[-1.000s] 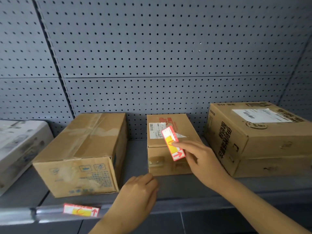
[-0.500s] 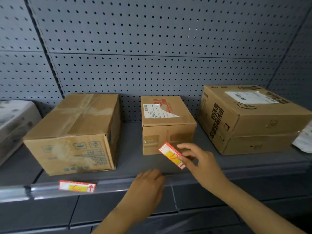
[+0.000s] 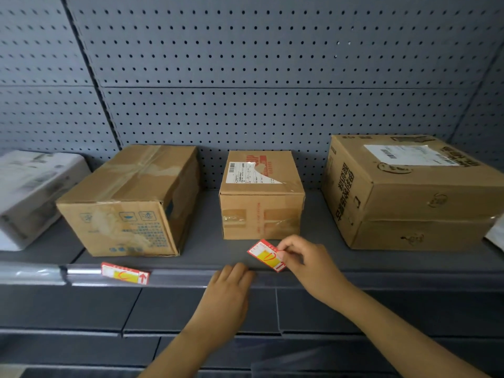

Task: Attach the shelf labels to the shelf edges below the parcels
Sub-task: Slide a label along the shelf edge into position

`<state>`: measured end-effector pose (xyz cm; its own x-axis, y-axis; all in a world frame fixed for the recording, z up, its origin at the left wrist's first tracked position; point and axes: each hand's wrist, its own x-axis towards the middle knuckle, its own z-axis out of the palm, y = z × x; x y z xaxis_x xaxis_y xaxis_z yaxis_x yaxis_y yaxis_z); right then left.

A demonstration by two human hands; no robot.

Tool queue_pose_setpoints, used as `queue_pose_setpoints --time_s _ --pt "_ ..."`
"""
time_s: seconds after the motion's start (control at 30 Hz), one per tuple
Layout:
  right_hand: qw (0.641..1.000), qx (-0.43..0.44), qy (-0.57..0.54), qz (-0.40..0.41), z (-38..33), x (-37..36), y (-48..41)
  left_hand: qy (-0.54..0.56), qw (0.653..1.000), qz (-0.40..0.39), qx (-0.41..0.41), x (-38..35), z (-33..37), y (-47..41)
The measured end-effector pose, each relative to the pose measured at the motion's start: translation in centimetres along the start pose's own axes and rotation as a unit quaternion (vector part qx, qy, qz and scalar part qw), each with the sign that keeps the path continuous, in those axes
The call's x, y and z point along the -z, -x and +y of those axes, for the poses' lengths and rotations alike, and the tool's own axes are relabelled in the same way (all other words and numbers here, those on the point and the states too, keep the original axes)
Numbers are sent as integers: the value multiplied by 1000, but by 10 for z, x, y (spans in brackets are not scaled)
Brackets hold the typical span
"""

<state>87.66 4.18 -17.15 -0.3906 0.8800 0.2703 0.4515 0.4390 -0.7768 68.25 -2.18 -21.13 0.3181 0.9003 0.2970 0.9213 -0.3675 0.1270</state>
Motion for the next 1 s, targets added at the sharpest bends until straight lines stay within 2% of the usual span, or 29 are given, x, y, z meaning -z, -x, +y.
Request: queue_pose_setpoints --time_s 0.13,0.27,0.4,0.57,0.83,1.0 --pt "999 51 14 7 0 -5 0 21 999 4 31 -1 3 0" --pt "996 75 38 15 3 -10 -1 31 999 2 27 -2 4 1" --pt "986 101 136 0 10 -13 0 44 999 1 23 -4 4 7" --pt "969 133 209 -12 10 -18 0 8 1000 -4 24 -4 4 12" --pt "957 165 239 -32 6 -25 -2 17 999 25 13 6 5 20" --pt "960 148 237 -31 4 -25 -4 24 999 44 -18 10 0 17"
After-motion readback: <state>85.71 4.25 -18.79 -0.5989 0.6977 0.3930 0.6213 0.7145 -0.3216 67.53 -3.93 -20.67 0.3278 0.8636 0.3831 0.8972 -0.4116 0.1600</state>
